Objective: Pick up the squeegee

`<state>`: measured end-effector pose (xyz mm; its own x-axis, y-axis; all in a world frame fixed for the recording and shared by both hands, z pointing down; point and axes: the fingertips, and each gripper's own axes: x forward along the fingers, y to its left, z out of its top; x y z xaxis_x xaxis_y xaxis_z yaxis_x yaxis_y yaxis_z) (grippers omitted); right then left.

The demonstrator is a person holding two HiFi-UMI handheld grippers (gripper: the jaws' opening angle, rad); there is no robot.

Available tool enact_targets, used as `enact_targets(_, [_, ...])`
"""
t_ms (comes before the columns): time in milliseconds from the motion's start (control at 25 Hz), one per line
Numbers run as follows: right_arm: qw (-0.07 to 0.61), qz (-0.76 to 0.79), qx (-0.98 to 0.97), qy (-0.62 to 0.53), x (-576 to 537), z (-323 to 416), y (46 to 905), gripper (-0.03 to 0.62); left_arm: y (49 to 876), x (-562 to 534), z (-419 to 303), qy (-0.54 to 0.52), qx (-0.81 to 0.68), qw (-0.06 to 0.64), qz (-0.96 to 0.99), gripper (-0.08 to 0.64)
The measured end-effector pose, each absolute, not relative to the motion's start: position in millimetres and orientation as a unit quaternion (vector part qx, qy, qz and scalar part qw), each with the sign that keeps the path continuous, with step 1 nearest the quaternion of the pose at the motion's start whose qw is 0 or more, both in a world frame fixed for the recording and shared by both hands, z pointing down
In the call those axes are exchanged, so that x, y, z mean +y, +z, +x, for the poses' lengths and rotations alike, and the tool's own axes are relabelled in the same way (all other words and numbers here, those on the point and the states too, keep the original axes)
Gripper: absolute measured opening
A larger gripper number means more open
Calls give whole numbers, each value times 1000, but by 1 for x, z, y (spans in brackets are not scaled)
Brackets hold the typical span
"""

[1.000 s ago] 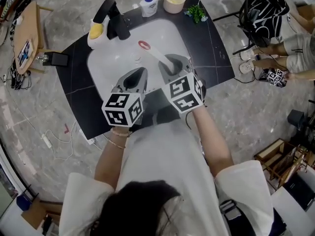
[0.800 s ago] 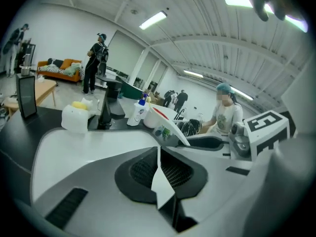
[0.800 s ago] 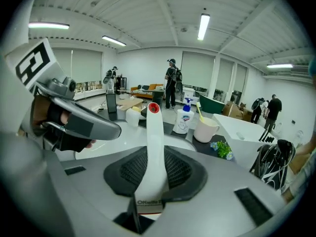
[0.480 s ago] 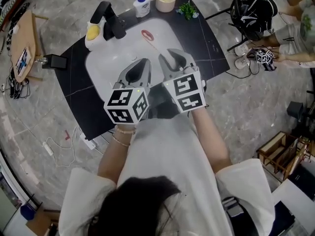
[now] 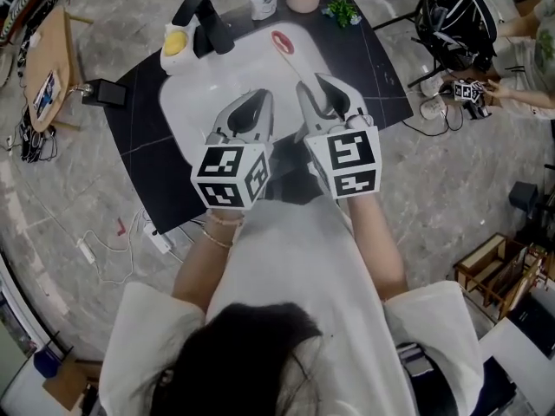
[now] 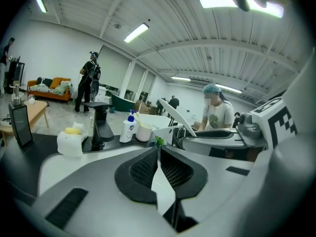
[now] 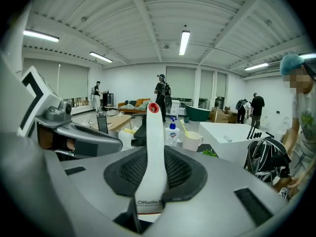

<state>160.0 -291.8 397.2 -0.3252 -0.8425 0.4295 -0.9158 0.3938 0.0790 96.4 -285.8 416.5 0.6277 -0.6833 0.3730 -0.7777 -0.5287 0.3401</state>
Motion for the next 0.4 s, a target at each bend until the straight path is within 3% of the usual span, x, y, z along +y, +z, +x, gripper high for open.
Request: enact_targets(400, [162, 593, -782, 105, -278, 182, 390, 107, 391, -286, 106, 68, -437, 203, 873, 40])
